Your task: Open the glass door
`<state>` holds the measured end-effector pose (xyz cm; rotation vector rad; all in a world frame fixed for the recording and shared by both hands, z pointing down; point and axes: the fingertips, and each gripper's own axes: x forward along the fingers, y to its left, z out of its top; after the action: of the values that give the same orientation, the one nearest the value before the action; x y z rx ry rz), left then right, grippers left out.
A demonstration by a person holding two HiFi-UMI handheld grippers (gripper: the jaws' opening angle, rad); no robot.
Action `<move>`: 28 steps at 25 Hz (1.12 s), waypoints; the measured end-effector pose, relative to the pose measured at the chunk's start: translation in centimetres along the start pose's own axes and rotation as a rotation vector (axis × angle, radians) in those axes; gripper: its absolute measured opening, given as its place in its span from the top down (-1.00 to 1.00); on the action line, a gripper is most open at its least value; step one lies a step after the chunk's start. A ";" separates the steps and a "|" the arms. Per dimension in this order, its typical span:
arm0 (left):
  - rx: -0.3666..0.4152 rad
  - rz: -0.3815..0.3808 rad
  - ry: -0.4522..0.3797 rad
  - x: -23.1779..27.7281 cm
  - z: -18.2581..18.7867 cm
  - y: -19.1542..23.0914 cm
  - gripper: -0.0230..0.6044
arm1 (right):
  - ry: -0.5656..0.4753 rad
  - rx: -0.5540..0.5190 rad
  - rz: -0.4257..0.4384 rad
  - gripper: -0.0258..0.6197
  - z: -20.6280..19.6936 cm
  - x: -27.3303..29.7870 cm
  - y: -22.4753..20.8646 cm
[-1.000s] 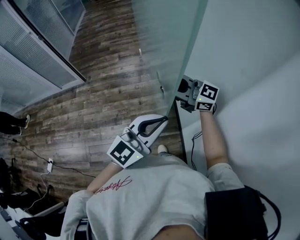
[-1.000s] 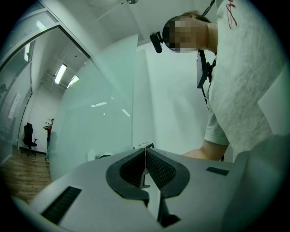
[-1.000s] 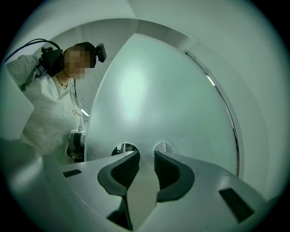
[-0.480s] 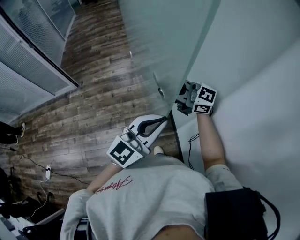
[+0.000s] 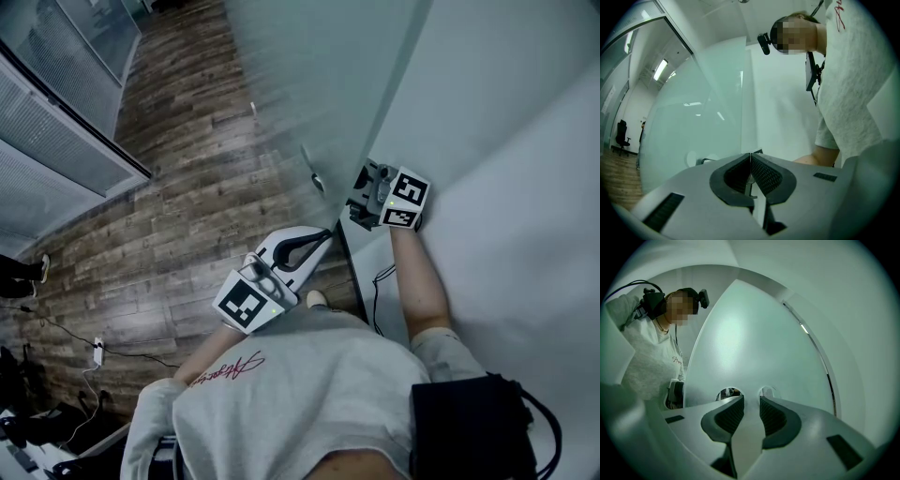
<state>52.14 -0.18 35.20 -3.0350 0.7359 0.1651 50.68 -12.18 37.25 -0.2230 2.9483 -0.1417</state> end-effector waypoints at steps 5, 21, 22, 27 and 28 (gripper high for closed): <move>-0.005 0.007 -0.015 -1.1 1.3 0.0 0.87 | 0.024 -0.073 -0.067 0.56 1.2 0.1 0.9; -0.023 0.001 -0.084 -5.2 2.0 2.2 0.87 | -0.093 -0.155 -0.465 0.79 3.1 -5.1 5.5; -0.023 -0.009 -0.094 -5.5 2.4 2.1 0.87 | -0.087 -0.165 -0.483 0.79 2.9 -5.1 6.2; -0.020 -0.043 -0.099 -7.3 2.2 1.7 0.87 | -0.079 -0.180 -0.554 0.81 1.9 -5.0 9.5; -0.023 -0.048 -0.099 -7.8 2.2 1.5 0.87 | -0.068 -0.185 -0.562 0.81 1.8 -4.8 10.3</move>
<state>44.33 2.09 33.84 -3.0365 0.6586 0.3232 54.20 -1.41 35.18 -1.0533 2.7460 0.0659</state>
